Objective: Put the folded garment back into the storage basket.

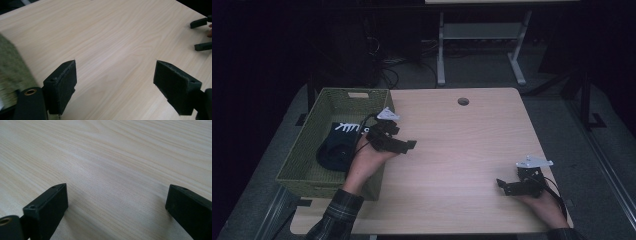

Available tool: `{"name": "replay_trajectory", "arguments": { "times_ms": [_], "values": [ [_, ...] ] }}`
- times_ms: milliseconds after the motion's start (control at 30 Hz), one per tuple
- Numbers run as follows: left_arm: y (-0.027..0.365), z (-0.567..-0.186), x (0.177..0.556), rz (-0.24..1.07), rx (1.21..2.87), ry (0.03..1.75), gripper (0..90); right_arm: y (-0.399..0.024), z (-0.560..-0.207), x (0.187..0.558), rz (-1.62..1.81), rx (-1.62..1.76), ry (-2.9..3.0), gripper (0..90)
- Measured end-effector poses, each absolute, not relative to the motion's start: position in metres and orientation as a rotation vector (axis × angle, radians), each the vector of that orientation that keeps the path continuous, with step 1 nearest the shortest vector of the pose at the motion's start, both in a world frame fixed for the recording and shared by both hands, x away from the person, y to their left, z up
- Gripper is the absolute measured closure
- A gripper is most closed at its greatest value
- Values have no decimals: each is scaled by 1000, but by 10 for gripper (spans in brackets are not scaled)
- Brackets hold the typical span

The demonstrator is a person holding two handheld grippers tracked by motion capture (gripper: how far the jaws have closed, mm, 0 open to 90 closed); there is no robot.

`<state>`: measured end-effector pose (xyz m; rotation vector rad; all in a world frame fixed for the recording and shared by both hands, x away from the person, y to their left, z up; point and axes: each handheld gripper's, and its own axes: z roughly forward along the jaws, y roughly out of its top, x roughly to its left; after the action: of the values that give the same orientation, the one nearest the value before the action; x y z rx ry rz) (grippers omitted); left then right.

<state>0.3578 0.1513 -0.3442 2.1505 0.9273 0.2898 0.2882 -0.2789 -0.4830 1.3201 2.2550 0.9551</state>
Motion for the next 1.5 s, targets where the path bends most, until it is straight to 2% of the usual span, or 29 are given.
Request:
{"name": "replay_trajectory", "arguments": {
  "times_ms": [300,733,933,1500],
  "values": [
    [123,-369,350,302,2154,902,181,-279,-483,288,955,1313,2254,39],
    [104,-417,338,273,2190,911,181,-279,-483,288,955,1315,2255,39],
    [104,-439,338,279,2203,935,181,-279,-483,288,956,1313,2258,39],
    [113,-466,330,369,2262,927,166,-279,-483,289,959,1302,2264,39]
  ]
}}
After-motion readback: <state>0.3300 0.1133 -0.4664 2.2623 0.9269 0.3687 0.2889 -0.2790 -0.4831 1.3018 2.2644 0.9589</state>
